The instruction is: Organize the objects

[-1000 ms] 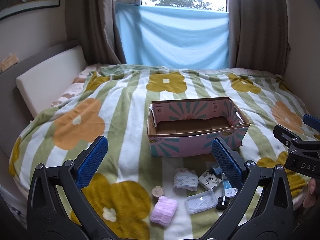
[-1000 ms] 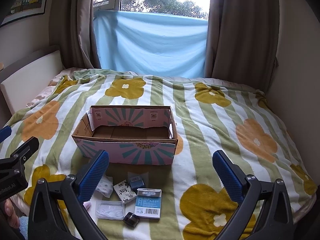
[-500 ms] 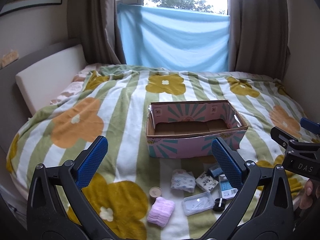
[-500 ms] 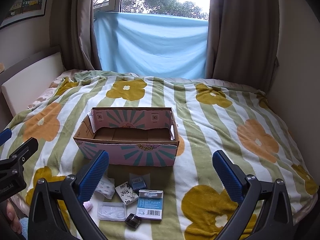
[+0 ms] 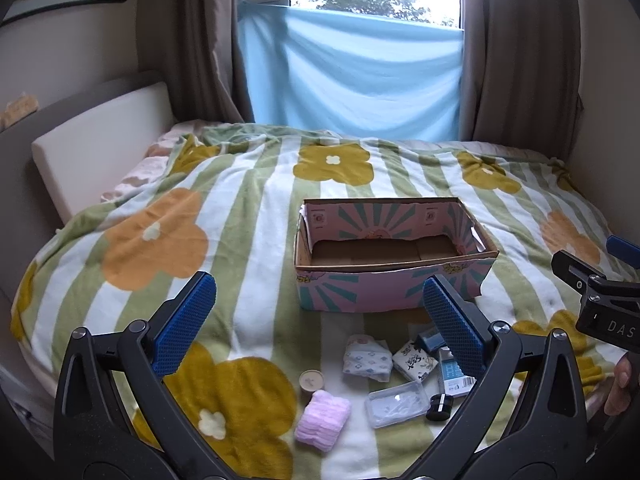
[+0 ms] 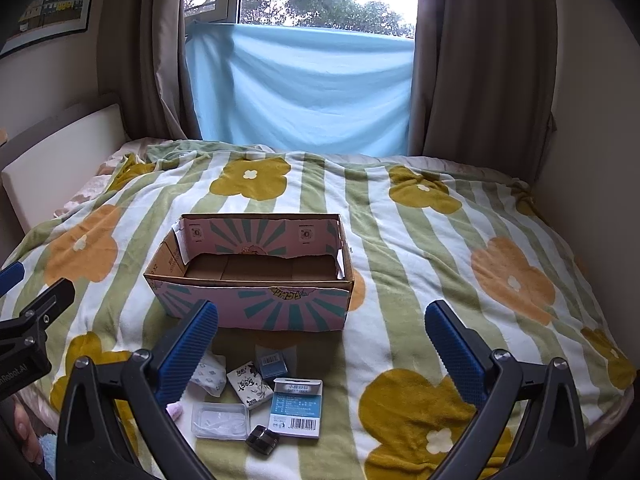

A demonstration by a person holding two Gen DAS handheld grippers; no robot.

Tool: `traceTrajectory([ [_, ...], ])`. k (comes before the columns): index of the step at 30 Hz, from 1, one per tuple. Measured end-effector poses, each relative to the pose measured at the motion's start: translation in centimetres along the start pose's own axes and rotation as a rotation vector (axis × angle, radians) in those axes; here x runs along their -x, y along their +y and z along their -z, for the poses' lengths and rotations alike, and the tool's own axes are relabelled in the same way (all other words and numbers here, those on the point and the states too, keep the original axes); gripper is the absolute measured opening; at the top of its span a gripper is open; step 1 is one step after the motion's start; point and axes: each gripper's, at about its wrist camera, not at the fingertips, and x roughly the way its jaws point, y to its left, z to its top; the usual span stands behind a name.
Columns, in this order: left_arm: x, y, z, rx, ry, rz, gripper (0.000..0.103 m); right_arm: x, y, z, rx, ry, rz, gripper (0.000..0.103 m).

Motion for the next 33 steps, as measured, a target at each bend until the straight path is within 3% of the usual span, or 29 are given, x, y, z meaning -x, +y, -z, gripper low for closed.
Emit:
traceTrajectory([
  [26, 0.36, -0.66, 0.04, -0.026, 0.004, -0.001, 0.103, 0.2, -0.23, -0.2, -0.002, 0.005, 0.004, 0.103],
  [33, 0.81, -0.34, -0.11, -0.008, -0.02, 0.028, 0.103, 0.17, -0.25, -0.17, 0.0, 0.005, 0.003, 0.103],
])
